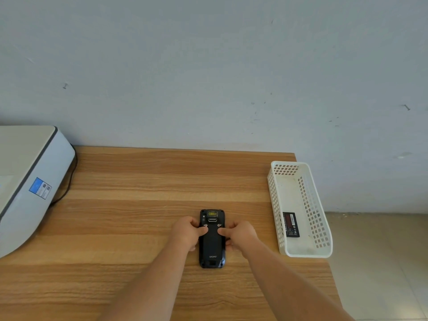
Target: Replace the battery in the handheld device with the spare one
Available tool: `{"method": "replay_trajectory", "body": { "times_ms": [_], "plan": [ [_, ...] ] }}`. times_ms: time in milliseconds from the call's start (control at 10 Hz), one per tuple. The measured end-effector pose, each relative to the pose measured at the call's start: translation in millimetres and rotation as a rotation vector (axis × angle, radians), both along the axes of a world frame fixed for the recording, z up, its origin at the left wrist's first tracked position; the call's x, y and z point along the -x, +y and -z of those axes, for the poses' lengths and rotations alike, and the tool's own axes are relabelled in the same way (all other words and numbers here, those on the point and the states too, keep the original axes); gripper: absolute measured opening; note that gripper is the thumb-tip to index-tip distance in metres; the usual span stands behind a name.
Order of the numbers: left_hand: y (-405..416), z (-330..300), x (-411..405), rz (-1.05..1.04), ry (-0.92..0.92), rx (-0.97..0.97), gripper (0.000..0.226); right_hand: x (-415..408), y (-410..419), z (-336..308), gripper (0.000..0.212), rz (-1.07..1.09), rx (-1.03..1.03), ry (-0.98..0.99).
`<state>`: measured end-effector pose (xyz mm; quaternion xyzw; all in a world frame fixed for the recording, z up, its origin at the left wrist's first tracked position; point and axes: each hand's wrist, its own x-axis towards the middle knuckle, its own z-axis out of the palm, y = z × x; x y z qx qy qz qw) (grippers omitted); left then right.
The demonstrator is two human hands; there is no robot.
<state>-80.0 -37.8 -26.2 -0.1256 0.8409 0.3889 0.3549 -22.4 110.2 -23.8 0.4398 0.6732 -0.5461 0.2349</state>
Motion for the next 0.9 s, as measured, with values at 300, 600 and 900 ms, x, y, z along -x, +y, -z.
{"method": "replay_trajectory", "body": {
  "times_ms": [300,600,900],
  "plan": [
    [-8,-1,-12,-0.004,-0.048,-0.068,0.026,-8,-1,1,0.020,-0.053,-0.012,0.022],
    [-5,0,-16,0.087,0.064,0.053,0.023,-7,-4,0,0.019,-0.171,-0.107,-0.016],
    [-16,-13,-21,0.154,0.126,0.096,0.026,-17,-2,-10,0.028,-0.185,-0.140,-0.006]
  ]
}}
